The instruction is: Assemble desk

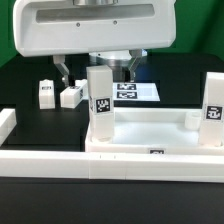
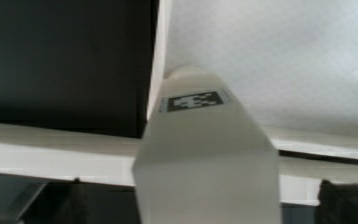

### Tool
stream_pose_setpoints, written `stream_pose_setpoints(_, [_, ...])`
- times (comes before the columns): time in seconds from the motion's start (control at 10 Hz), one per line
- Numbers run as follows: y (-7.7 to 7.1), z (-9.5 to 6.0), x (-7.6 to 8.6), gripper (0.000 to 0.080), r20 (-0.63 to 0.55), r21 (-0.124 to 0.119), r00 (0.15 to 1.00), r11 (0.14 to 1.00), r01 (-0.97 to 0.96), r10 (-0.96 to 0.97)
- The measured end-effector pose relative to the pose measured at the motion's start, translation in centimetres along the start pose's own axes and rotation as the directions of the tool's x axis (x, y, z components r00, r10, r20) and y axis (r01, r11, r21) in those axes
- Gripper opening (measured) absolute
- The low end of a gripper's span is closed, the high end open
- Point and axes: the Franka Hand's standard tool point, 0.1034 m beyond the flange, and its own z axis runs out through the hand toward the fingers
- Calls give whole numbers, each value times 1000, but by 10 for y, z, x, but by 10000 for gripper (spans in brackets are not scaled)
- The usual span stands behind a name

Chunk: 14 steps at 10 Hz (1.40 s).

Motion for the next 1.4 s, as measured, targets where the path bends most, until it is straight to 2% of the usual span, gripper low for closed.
stream_pose_setpoints(0.1, [0,0,0,559,0,0,1000,1000,-1,1])
stream_pose_setpoints(0.2, [0,0,0,375,0,0,1000,1000,-1,1])
stream_pose_setpoints(0.3, [0,0,0,375,0,0,1000,1000,-1,1])
stream_pose_setpoints(0.4, [0,0,0,288,0,1,1000,1000,-7,7])
stream_pose_setpoints(0.7, [0,0,0,289,0,4,999,999,-40,40])
stream_pose_setpoints(0.8, [2,1,0,289,-4,25,984,984,-179,179])
stream_pose_setpoints(1.1, [7,2,-1,290,9,57,857,856,-514,515])
stream_pose_setpoints(1.4, [9,2,0,290,25,57,675,673,-738,738])
